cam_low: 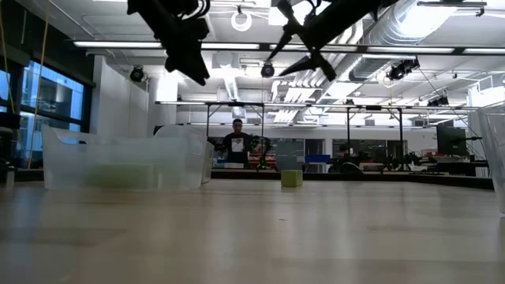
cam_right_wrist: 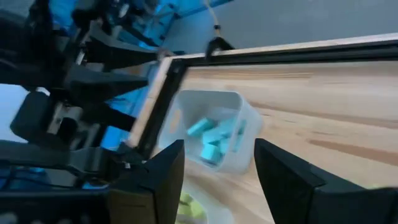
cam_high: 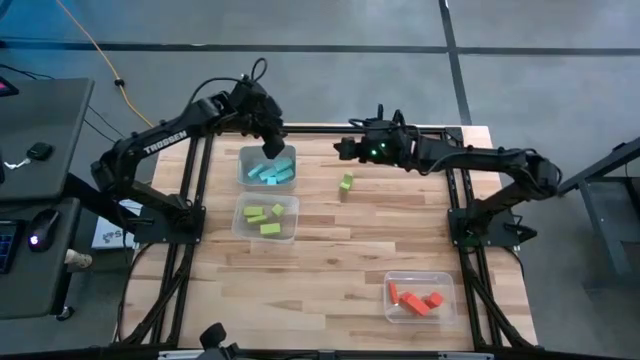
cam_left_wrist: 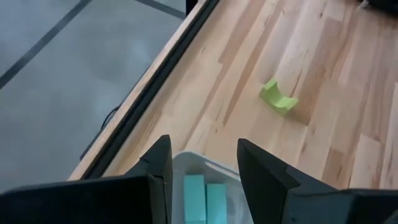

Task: Sort & place blocks by color
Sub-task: Put the green block into the left transparent bin

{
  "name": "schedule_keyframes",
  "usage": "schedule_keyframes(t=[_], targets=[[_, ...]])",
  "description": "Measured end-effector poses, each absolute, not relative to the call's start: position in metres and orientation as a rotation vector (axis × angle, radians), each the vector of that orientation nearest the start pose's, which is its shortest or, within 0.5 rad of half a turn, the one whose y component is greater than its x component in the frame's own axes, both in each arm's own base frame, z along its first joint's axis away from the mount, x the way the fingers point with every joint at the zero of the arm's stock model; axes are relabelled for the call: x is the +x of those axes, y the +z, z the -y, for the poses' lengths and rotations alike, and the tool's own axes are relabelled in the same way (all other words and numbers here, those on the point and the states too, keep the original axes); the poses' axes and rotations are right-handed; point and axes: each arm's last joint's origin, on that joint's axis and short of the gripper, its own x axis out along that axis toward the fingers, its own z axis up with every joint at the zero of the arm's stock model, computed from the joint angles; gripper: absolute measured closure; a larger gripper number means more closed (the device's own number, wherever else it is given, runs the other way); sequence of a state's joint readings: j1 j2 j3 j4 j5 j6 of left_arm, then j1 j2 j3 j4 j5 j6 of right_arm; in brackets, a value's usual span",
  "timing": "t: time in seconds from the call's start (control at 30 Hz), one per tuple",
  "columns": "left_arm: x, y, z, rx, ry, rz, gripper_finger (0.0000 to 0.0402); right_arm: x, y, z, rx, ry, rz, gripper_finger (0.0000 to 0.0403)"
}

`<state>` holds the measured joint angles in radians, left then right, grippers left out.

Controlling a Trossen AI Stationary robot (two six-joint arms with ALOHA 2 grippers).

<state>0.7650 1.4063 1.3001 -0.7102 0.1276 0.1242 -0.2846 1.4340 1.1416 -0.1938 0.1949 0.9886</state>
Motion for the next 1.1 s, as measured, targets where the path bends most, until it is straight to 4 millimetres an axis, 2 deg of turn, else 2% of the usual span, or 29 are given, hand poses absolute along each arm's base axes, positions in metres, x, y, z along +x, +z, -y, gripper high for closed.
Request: schedule_keyframes(t=[0.23, 0.37, 0.5, 0.6, 0.8, 1.1], targets=[[0.203, 0.336, -0.190, -0.252, 0.551, -0.808, 0.0287, 0.323, 0.300, 0.112, 0.966, -0.659, -0.252, 0.0218], [0.198, 0.338, -0.185, -0.261, 0.550, -0.826, 0.0287, 0.338, 0.309, 0.124, 0.932, -0.639, -0.275, 0.0218], [0.195, 0.339, -0.182, -0.268, 0.551, -0.845, 0.0287, 0.347, 0.312, 0.135, 0.958, -0.704, -0.379, 0.0218], [0.193, 0.338, -0.181, -0.279, 0.549, -0.866, 0.0287, 0.351, 0.306, 0.142, 1.004, -0.794, -0.497, 0.0218], [0.192, 0.337, -0.180, -0.284, 0.546, -0.878, 0.0287, 0.357, 0.279, 0.145, 1.076, -0.949, -0.769, 0.0218], [0.191, 0.337, -0.181, -0.255, 0.575, -0.895, 0.0287, 0.377, 0.233, 0.137, 1.169, -0.985, -0.932, 0.0218]])
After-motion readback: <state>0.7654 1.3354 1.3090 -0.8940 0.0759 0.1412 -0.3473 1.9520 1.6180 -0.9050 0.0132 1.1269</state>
